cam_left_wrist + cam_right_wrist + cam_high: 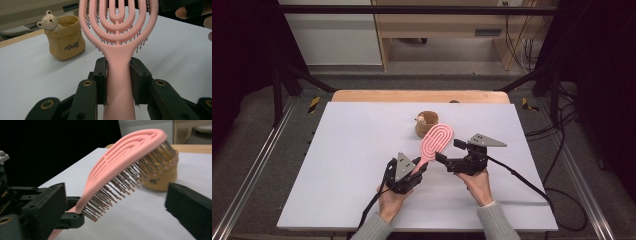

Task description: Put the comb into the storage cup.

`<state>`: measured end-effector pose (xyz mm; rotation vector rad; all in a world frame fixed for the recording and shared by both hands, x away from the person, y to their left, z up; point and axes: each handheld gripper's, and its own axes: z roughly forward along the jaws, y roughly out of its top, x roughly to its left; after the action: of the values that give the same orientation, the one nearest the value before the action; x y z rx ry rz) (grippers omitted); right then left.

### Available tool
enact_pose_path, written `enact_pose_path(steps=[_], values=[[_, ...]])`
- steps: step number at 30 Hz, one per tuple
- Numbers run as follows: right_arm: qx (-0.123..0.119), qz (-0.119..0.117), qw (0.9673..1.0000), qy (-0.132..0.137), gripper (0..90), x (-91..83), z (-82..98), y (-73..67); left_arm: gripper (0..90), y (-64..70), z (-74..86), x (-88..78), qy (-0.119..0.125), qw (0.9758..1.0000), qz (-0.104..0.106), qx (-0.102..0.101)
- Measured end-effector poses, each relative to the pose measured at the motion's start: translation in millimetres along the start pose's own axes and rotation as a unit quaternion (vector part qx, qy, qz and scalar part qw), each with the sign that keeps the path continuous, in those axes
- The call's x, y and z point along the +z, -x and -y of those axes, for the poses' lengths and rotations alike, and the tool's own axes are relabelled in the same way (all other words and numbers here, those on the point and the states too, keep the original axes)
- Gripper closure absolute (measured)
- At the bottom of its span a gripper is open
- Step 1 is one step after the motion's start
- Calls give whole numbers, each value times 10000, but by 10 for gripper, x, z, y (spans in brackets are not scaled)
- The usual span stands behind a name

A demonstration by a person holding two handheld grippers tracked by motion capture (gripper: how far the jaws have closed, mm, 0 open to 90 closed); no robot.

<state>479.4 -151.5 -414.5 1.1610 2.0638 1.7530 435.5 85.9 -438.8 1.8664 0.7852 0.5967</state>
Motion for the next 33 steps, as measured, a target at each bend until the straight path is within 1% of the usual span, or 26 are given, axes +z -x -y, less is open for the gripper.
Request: enact_pose_path(steps=[1, 4, 8, 11, 17, 21, 25, 28, 33], values=[[42, -49, 10000, -13, 96, 7, -4, 2, 688, 5, -1, 2, 1, 10000, -1, 4], [45, -20, 10000, -11, 105, 18, -7, 0, 688, 14, 0, 4, -2, 10000, 15, 7], [117, 10, 9999, -42, 109, 36, 1, 7, 689, 28, -3, 3, 24, 10000, 27, -1], [164, 25, 9999, -24, 133, 52, 4, 13, 688, 41, -7, 3, 30, 10000, 45, 12], [250, 70, 9997, 33, 198, 64, 1, 19, 689, 63, -6, 2, 36, 10000, 78, 38], [310, 38, 9995, 69, 259, 70, -7, 26, 689, 79, -3, 11, 31, 10000, 74, 51], [407, 16, 9992, 30, 318, 72, -11, 28, 689, 96, 0, 19, 17, 9999, 43, 94], [496, -84, 9987, 12, 375, 75, -15, 29, 689, 102, 1, 24, 21, 9999, 30, 98], [652, -124, 9978, -85, 406, 80, -21, 36, 689, 106, 7, 35, 20, 9999, 4, 107]])
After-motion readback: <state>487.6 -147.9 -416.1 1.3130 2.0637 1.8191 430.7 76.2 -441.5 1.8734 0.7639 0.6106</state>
